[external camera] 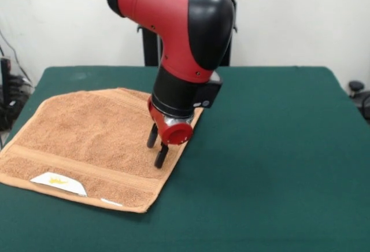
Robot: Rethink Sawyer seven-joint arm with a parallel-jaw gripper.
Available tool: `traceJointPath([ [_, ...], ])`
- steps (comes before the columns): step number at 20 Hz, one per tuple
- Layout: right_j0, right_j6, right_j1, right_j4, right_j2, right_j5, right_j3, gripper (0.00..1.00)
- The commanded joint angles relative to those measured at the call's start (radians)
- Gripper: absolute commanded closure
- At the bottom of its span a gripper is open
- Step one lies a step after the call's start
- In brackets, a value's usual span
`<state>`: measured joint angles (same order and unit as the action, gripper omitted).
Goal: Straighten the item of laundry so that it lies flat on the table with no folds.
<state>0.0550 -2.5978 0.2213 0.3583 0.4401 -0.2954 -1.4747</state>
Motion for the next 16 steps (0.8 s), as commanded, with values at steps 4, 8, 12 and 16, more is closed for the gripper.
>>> traceJointPath([
  [4,-0.032,-0.068,-0.122,-0.015,-0.161,0.067,0.024,0.00],
  [8,-0.050,-0.067,-0.156,-0.011,-0.190,0.104,0.051,0.00],
  [12,-0.061,-0.061,-0.159,-0.014,-0.207,0.103,0.052,0.00],
  [16,-0.071,-0.039,-0.152,-0.026,-0.226,0.088,0.050,0.00],
])
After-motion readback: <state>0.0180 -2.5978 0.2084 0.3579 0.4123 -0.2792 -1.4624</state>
